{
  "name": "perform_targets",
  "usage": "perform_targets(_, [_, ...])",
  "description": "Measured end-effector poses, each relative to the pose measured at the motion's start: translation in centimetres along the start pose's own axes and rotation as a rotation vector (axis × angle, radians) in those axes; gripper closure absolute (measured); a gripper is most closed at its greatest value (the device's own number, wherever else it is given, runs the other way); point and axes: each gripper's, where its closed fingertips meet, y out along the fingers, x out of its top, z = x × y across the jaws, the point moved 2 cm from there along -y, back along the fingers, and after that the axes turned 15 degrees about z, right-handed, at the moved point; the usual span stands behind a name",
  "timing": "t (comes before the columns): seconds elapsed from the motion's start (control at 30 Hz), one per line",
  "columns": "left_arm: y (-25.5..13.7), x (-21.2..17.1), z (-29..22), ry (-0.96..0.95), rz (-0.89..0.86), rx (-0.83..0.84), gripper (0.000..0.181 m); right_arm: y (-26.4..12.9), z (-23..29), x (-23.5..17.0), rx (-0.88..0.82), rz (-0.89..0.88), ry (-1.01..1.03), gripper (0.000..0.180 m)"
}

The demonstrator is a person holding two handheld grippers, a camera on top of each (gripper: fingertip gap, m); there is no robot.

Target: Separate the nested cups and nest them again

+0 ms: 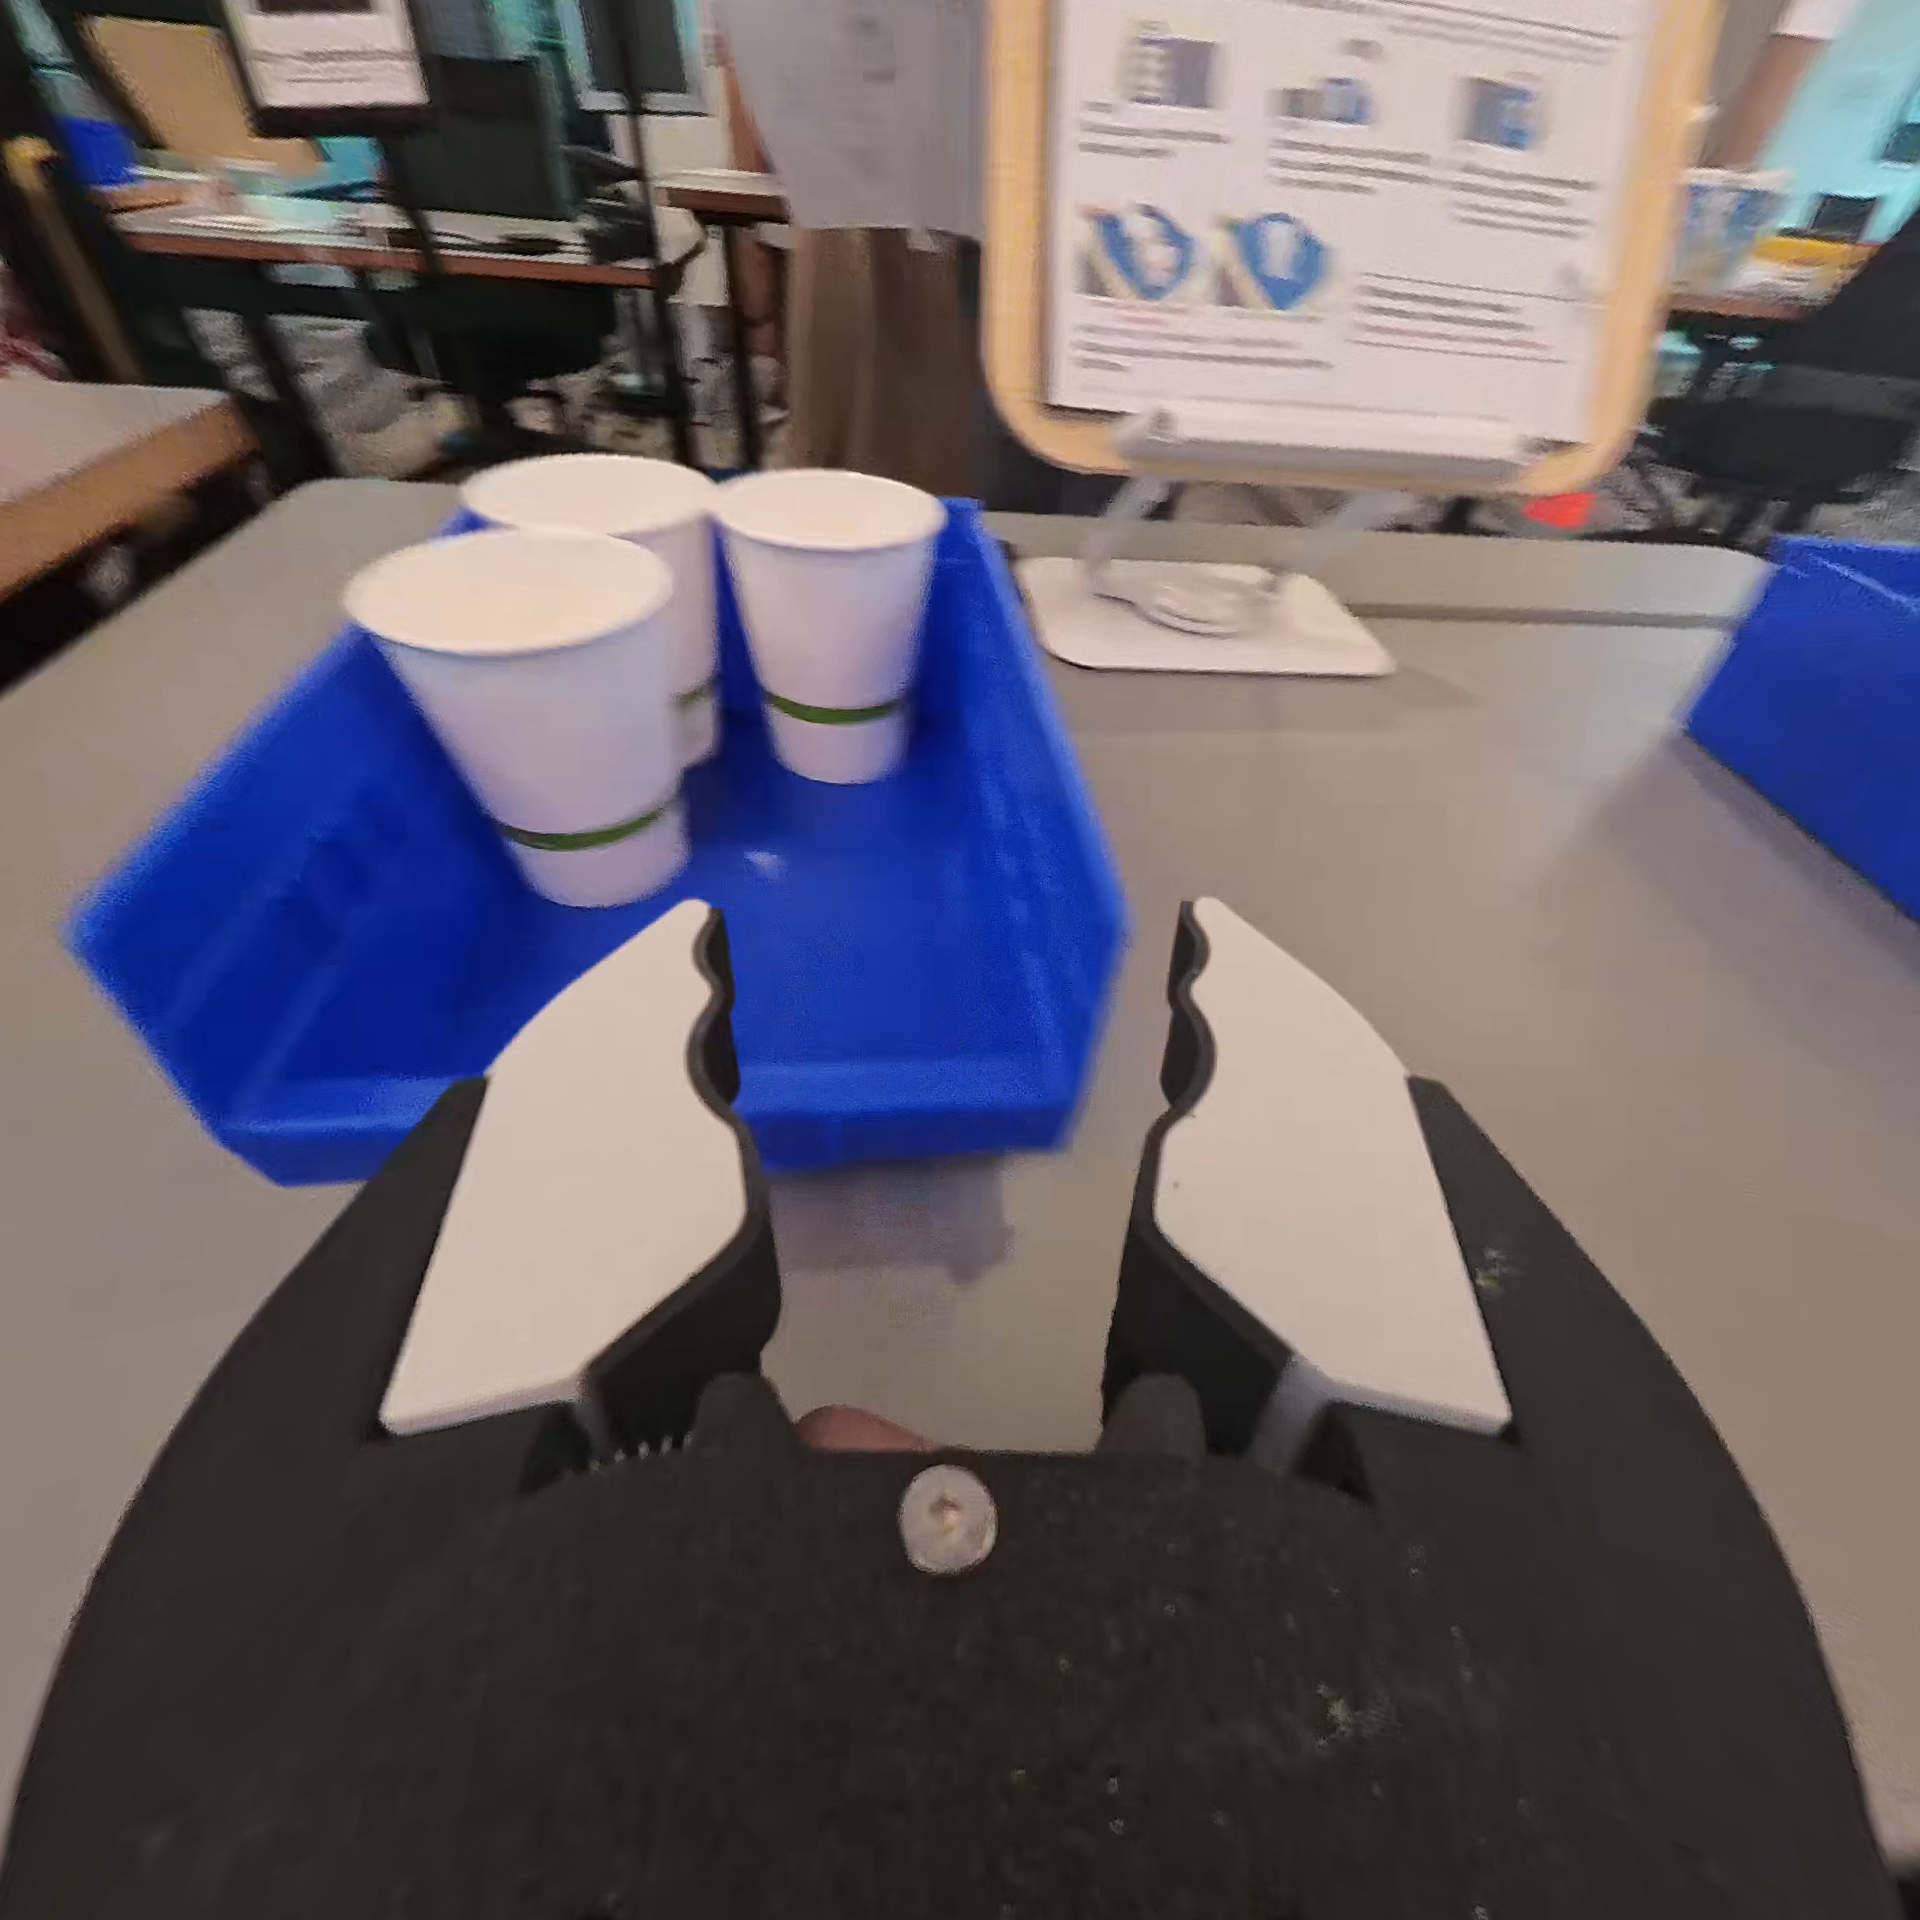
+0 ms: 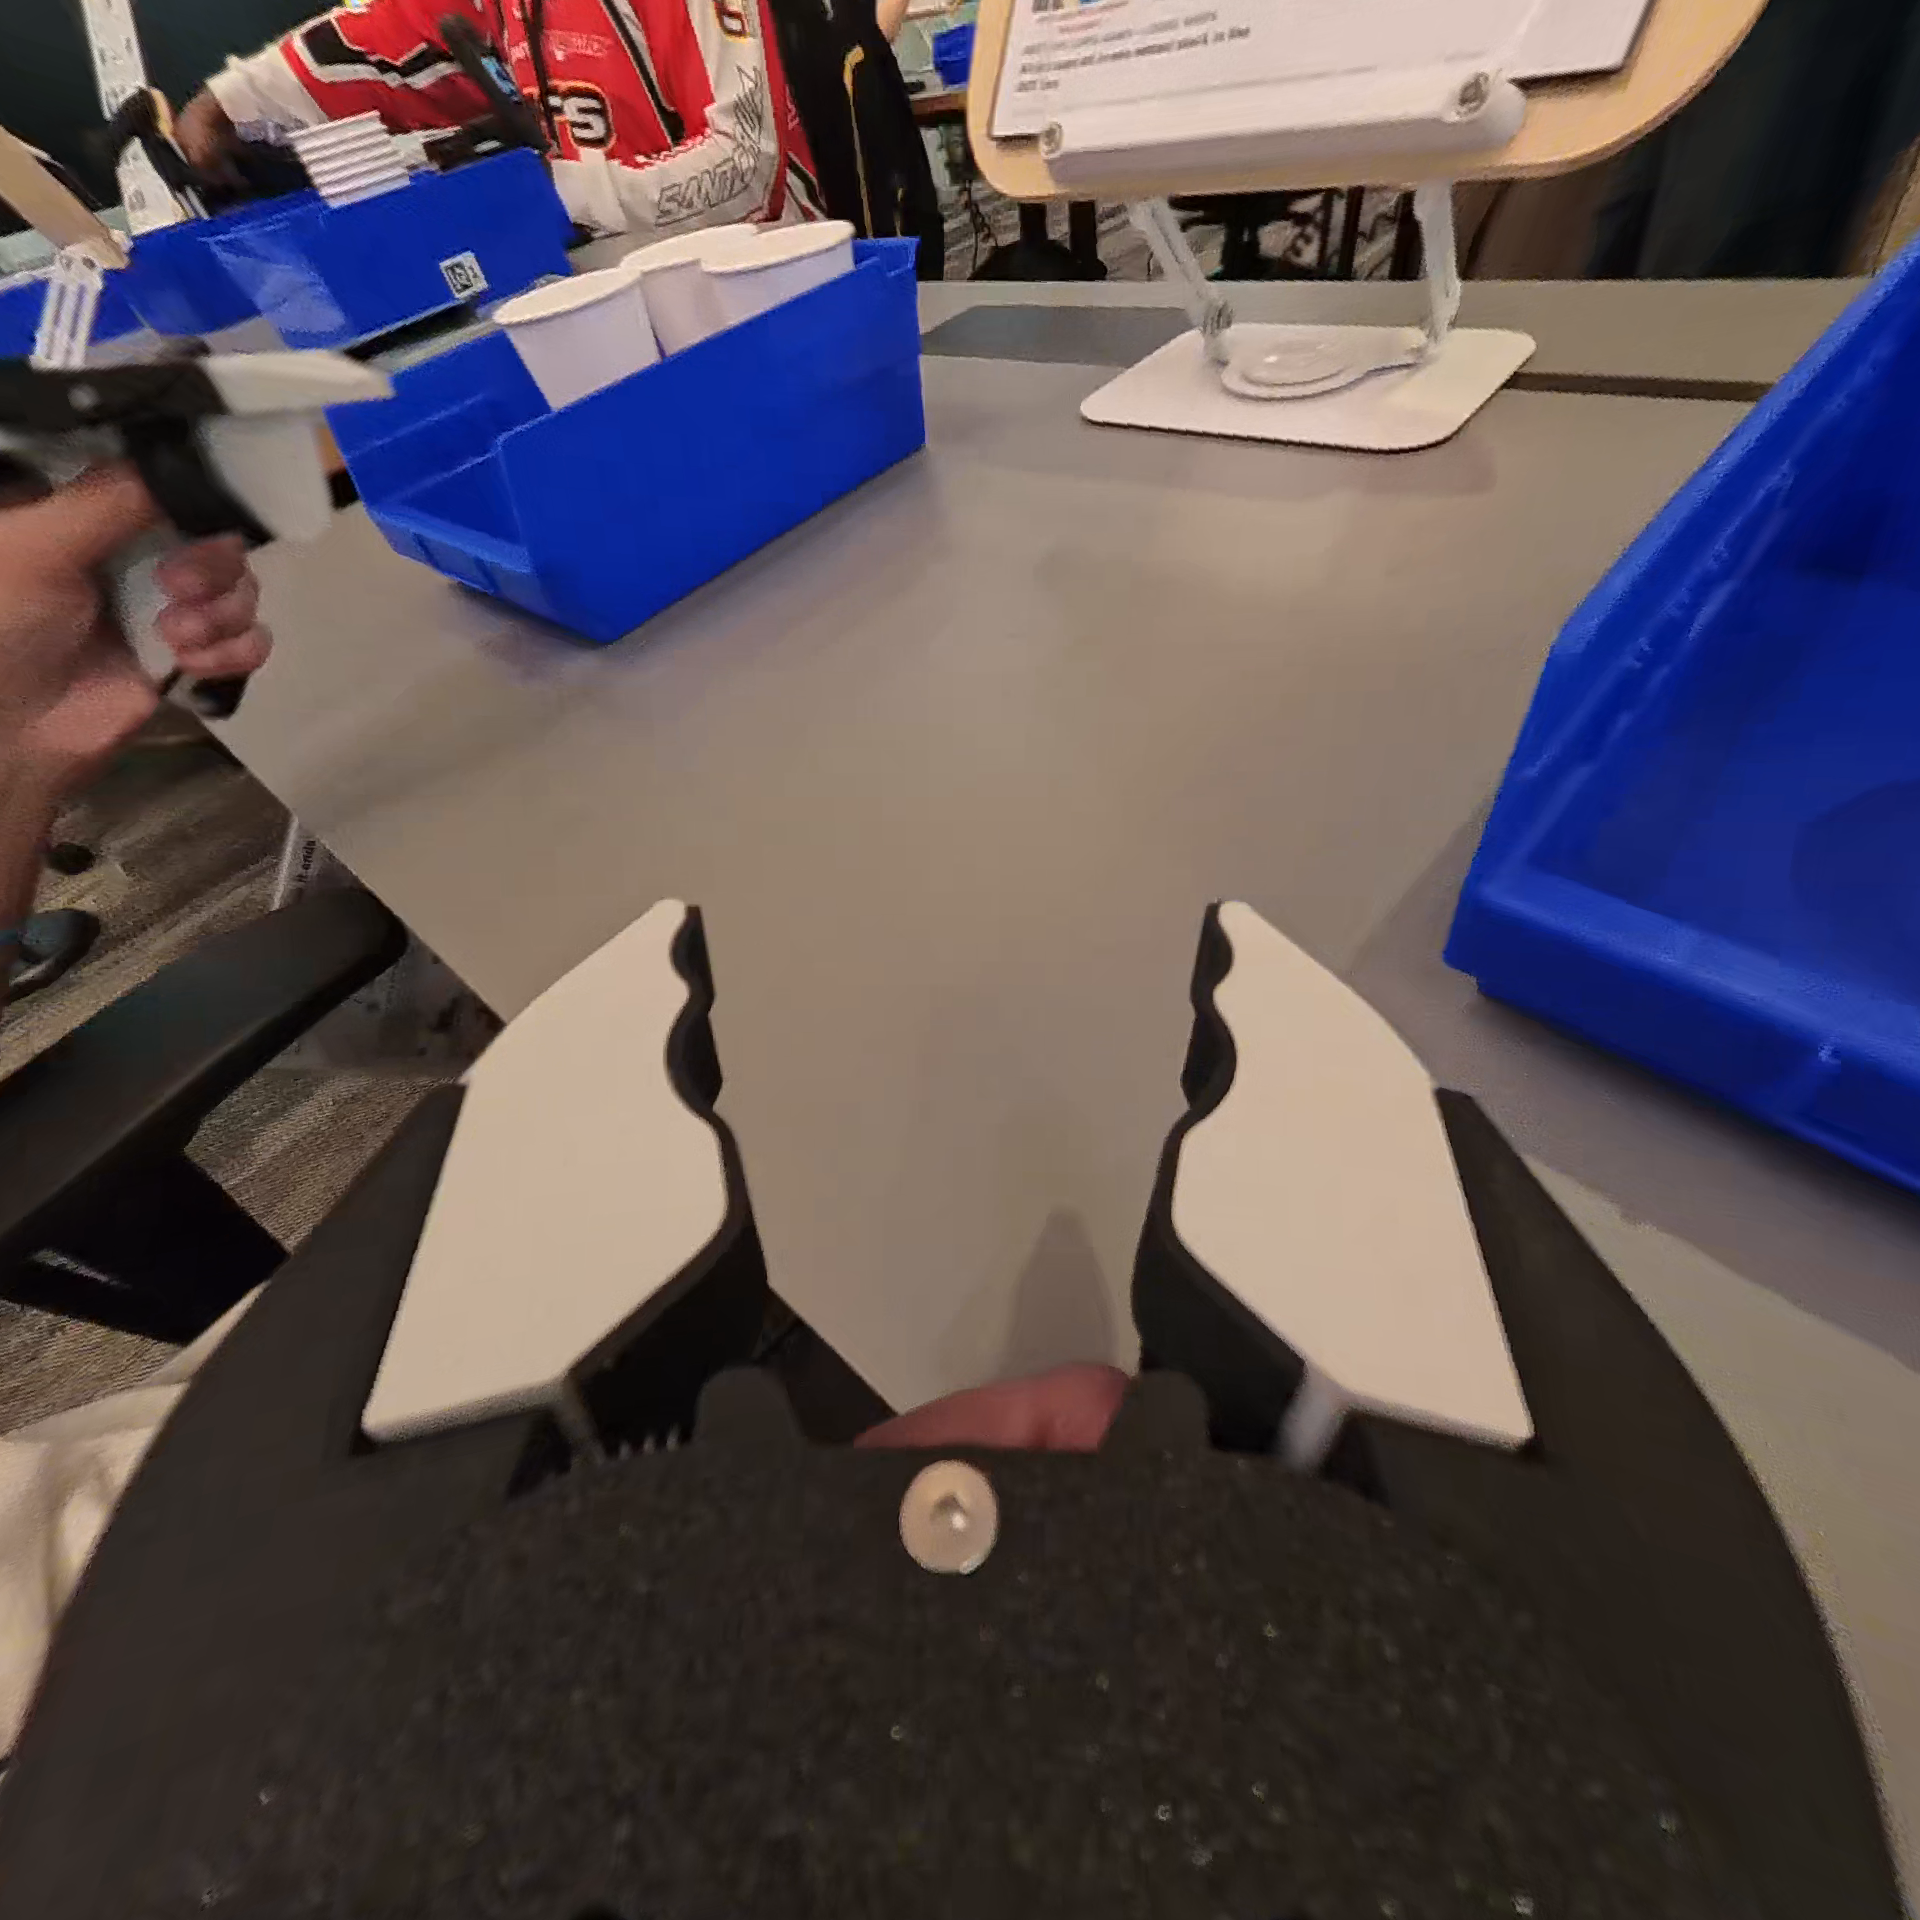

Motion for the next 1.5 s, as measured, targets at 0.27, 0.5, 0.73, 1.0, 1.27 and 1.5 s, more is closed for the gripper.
perform_targets(0.27, [10.1,3.0,9.8,-0.168,0.25,0.237,0.084,-0.2,0.8,-0.5,0.04,0.002,-0.012,0.092])
perform_targets(0.5, [14.5,3.5,12.4,-0.249,0.395,0.314,0.081,0.3,2.3,-1.2,0.091,0.041,-0.053,0.092])
perform_targets(0.73, [15.6,4.2,13.3,-0.268,0.383,0.337,0.093,0.5,2.6,-1.7,0.098,0.065,-0.072,0.093])
perform_targets(1.0, [11.3,4.6,11.3,-0.213,0.299,0.18,0.099,-0.4,1.4,-1.0,0.087,0.027,-0.055,0.094])
perform_targets(1.27, [-0.1,6.2,2.4,0.214,0.147,-0.21,0.1,-1.2,1.2,1.7,0.23,-0.022,-0.107,0.093])
perform_targets(1.5, [-4.9,3.8,-13.5,0.607,0.201,-0.746,0.099,0.3,5.5,8.3,0.341,0.001,-0.425,0.087])
